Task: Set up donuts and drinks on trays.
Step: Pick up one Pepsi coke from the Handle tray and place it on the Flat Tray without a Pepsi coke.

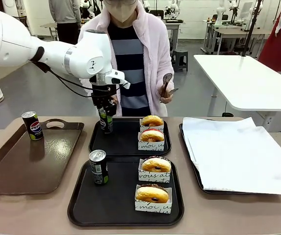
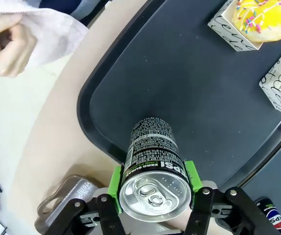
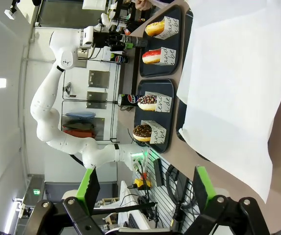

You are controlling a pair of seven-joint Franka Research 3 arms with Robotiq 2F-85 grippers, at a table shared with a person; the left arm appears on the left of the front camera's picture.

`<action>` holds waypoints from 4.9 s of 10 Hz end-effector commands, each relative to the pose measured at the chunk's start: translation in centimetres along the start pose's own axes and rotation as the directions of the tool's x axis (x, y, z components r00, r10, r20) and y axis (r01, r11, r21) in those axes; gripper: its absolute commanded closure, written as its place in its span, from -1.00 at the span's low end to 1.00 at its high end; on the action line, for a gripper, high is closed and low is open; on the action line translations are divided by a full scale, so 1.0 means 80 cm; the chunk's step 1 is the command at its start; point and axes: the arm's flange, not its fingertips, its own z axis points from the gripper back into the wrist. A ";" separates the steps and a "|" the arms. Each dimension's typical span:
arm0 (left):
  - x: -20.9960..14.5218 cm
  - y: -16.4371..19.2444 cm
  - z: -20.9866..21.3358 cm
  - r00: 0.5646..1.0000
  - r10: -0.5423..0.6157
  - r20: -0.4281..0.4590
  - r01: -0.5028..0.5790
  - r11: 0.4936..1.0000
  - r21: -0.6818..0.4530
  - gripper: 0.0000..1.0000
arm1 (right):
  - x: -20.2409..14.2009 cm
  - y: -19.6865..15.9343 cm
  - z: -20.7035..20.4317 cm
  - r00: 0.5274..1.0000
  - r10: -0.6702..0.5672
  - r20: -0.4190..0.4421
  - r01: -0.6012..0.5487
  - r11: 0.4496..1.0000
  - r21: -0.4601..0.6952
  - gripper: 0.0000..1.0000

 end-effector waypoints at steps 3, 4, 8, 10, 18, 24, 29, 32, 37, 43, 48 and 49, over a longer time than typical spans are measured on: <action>0.010 0.005 -0.005 1.000 -0.004 -0.027 0.003 0.999 -0.038 -0.17 | -0.002 0.000 -0.001 1.000 0.003 0.000 -0.003 1.000 -0.003 -1.00; 0.010 0.005 -0.004 1.000 -0.010 -0.028 0.009 0.999 -0.041 -0.53 | -0.002 0.000 -0.001 1.000 0.003 0.000 -0.003 1.000 -0.003 -1.00; 0.005 0.005 0.007 1.000 -0.014 -0.020 0.013 0.998 -0.060 -1.00 | -0.002 0.000 -0.001 1.000 0.003 0.000 -0.003 1.000 -0.003 -1.00; -0.001 0.007 0.020 1.000 -0.005 -0.005 0.004 0.997 -0.079 -1.00 | -0.002 0.000 -0.001 1.000 0.003 0.000 -0.003 1.000 -0.003 -1.00; -0.155 -0.037 0.111 0.989 0.101 0.110 -0.088 0.989 -0.122 -1.00 | -0.002 0.000 -0.001 1.000 0.003 0.000 -0.003 1.000 -0.003 -1.00; -0.230 -0.044 0.092 0.980 0.180 0.091 -0.168 0.978 -0.123 -1.00 | -0.002 0.000 -0.001 1.000 0.003 0.000 -0.003 1.000 -0.003 -1.00; -0.217 -0.048 0.098 0.988 0.122 0.098 -0.109 0.985 -0.131 -1.00 | -0.002 0.000 -0.001 1.000 0.003 0.000 -0.003 1.000 -0.003 -1.00; -0.281 -0.056 0.097 0.984 0.154 0.088 -0.156 0.988 0.011 -1.00 | -0.002 0.000 -0.001 1.000 0.003 0.000 -0.003 1.000 -0.003 -1.00; -0.432 -0.024 0.108 0.947 0.303 0.104 -0.308 0.950 0.041 -1.00 | -0.002 0.000 -0.001 1.000 0.003 0.000 -0.003 1.000 -0.003 -1.00; -0.428 -0.033 0.105 0.953 0.286 0.102 -0.290 0.957 0.022 -1.00 | -0.002 0.000 -0.001 1.000 0.003 0.000 -0.003 1.000 -0.003 -1.00; -0.567 0.128 0.110 0.779 0.508 0.366 -0.044 0.628 -0.777 -1.00 | -0.002 0.000 -0.001 1.000 0.003 0.000 -0.003 1.000 -0.003 -1.00; -0.606 0.143 0.097 0.736 0.563 0.377 0.004 0.552 -0.834 -1.00 | -0.002 0.000 -0.001 1.000 0.003 0.000 -0.003 1.000 -0.003 -1.00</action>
